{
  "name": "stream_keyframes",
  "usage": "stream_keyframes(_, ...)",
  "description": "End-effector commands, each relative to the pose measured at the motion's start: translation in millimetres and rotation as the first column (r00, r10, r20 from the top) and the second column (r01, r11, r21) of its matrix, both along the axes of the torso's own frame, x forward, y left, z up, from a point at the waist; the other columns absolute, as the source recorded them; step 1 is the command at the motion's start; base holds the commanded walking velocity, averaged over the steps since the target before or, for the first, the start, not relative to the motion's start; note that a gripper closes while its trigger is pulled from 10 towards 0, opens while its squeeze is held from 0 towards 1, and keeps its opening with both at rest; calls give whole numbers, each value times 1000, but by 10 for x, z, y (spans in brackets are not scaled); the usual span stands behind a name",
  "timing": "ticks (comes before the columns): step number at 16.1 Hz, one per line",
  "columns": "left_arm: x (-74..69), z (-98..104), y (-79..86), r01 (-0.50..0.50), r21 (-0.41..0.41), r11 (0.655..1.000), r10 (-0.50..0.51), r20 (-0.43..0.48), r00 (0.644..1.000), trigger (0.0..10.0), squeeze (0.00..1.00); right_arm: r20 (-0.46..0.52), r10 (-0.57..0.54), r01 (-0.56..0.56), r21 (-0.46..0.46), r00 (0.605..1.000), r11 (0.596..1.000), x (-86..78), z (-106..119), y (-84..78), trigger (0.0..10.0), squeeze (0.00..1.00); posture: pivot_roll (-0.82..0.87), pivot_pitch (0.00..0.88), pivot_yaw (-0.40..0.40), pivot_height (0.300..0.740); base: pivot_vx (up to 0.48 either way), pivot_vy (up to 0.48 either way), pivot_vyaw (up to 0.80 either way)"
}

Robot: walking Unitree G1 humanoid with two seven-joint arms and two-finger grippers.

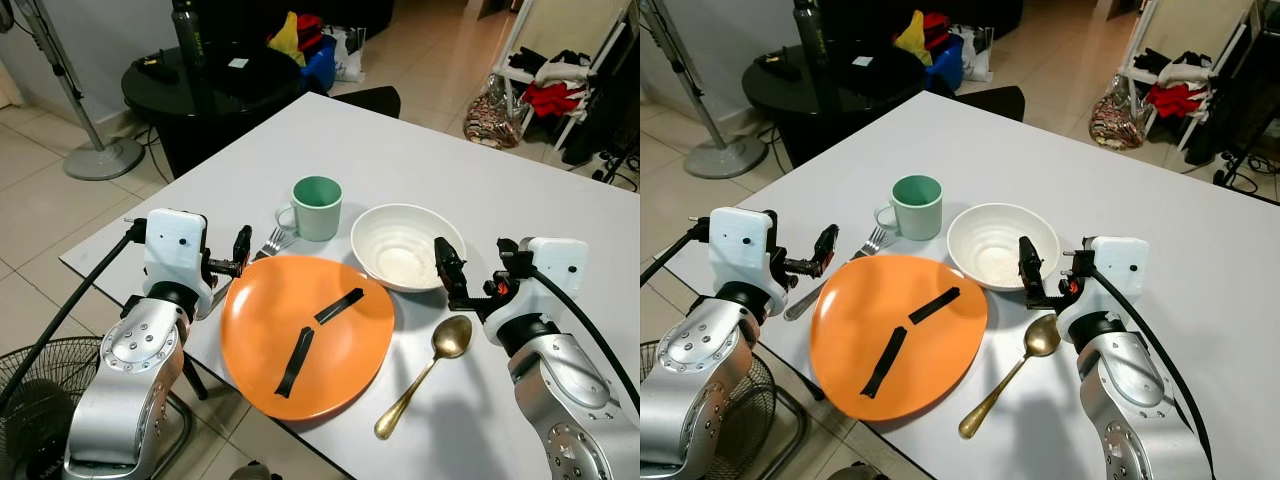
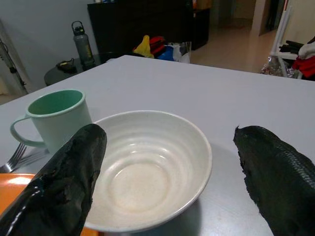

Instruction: Setting the table

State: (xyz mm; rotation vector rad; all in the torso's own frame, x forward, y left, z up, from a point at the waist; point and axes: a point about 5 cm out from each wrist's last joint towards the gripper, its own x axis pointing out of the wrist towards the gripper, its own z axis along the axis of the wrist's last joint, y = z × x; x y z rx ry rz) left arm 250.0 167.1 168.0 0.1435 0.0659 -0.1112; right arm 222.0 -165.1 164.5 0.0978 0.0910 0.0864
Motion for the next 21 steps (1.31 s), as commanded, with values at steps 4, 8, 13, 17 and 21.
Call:
stream_keyframes(4, -5, 39, -15, 16, -2, 1000, -16, 11, 1000, 10000, 0, 18, -3, 3, -1, 1000, 1000, 1, 29, 2, 10000, 0, 96, 0, 31, 740, -278, 0, 0)
stream_keyframes(8, -5, 41, -9, 13, -1, 1000, -13, 12, 1000, 10000, 0, 19, 2, -2, 5, 1000, 1000, 1, 31, 8, 10000, 0, 98, 0, 31, 740, -308, 0, 0)
stream_keyframes(13, 2, 49, -13, 15, 0, 1000, -15, 13, 1000, 10000, 0, 25, 5, -6, 25, 1000, 1000, 2, 44, 10, 10000, 0, 98, 0, 33, 740, -306, 0, 0)
stream_keyframes(17, 5, 58, -25, 22, 1, 1000, -22, 14, 1000, 10000, 0, 27, 15, -16, 26, 1000, 1000, -8, 44, 27, 10000, 0, 97, 0, 36, 740, -305, 0, 0)
stream_keyframes(21, 8, 62, -22, 28, 3, 1000, -28, 14, 1000, 10000, 0, 27, 27, -28, 34, 999, 999, -10, 32, 53, 10000, 0, 99, 0, 38, 740, -301, 0, 0)
